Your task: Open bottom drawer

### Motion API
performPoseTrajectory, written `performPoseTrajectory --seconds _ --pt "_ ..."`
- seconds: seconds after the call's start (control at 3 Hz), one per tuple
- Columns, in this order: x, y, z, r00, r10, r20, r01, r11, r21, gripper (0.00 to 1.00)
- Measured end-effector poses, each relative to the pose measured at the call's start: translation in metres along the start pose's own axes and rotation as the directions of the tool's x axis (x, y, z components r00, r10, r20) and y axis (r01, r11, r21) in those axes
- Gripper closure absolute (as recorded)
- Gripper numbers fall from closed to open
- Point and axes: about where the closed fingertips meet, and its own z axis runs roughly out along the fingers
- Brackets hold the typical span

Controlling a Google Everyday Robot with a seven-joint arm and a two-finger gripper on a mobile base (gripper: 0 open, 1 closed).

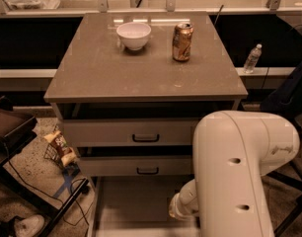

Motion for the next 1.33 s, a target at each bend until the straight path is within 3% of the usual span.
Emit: performPoseTrajectory --seconds 0.33,0.67,1.0,1.33 --pt "0.029 -0.005 0.031 0.999 0.037 -0.020 -0.037 0.9993 -0.004 1.00" --pt "0.060 0.007 0.050 0.995 0.066 -0.069 -0.068 0.9974 -0.024 1.00" --pt "0.060 0.009 0.053 0.995 0.068 -0.067 -0.070 0.9969 -0.035 1.00" --pt "0.059 0.017 0.066 0.995 0.075 -0.061 -0.080 0.9937 -0.079 1.00"
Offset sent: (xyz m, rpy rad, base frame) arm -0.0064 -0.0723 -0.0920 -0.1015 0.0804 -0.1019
